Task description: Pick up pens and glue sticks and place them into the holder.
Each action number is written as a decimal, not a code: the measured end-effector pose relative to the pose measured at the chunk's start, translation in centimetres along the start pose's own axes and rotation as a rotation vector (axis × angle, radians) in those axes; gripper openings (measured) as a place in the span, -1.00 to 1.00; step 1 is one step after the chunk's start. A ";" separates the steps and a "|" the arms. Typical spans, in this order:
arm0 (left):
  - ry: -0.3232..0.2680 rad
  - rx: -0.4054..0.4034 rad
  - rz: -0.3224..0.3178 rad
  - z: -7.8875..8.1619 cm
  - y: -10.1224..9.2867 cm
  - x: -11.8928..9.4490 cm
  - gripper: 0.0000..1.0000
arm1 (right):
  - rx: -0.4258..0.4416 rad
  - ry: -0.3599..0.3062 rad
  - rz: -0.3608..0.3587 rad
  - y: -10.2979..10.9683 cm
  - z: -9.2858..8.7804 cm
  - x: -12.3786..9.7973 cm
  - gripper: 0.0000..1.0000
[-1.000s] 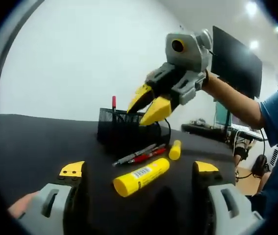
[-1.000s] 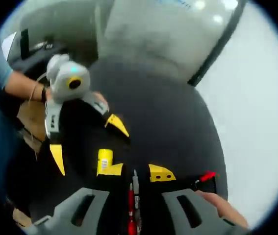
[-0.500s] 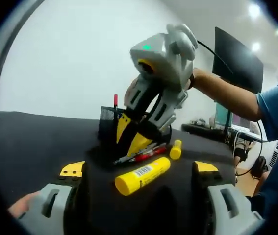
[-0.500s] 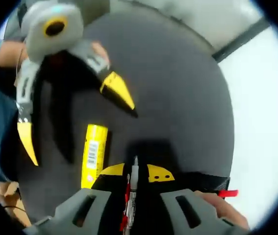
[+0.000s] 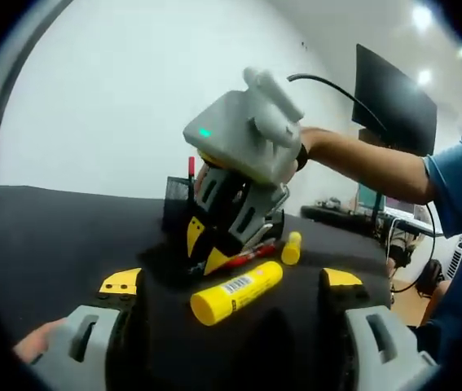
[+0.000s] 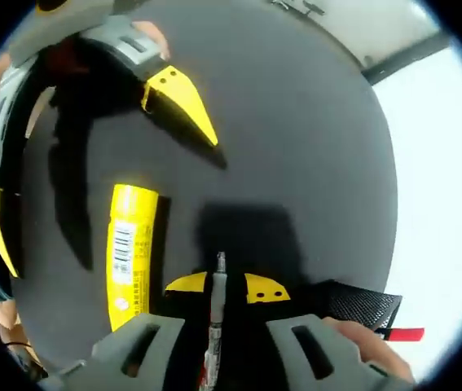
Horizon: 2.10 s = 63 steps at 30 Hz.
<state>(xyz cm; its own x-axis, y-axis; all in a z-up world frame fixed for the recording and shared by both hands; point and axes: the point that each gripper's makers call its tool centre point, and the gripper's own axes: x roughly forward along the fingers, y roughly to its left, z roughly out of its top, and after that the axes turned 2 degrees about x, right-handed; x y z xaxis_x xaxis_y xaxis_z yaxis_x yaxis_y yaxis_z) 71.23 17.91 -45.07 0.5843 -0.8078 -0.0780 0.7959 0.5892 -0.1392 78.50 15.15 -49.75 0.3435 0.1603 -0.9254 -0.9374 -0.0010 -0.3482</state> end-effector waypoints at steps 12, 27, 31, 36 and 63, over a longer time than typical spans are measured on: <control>0.008 0.007 0.004 -0.2 0.1 0.0 0.71 | 0.041 0.002 0.045 0.7 -0.1 0.1 -0.90; 0.010 -0.002 0.004 -0.2 0.2 0.0 0.70 | 0.131 -0.217 -0.036 -0.2 1.6 -4.8 -0.91; 0.012 -0.001 0.004 -0.3 0.2 0.0 0.70 | 0.174 -0.305 -0.059 -0.3 1.3 -7.6 -0.91; 0.007 -0.003 0.006 -0.2 0.2 0.0 0.70 | 0.213 -0.360 -0.090 -0.5 0.3 -10.8 -0.91; 0.002 0.001 0.011 -0.1 0.2 -0.1 0.69 | 0.452 -0.677 -0.217 -5.9 -1.2 -21.9 -0.91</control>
<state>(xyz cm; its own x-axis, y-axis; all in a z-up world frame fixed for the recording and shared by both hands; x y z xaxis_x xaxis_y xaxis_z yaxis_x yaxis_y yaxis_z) 71.37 18.10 -45.19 0.5923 -0.8016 -0.0813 0.7899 0.5976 -0.1376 76.54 10.49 -27.65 0.5460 0.6684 -0.5051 -0.8363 0.4706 -0.2812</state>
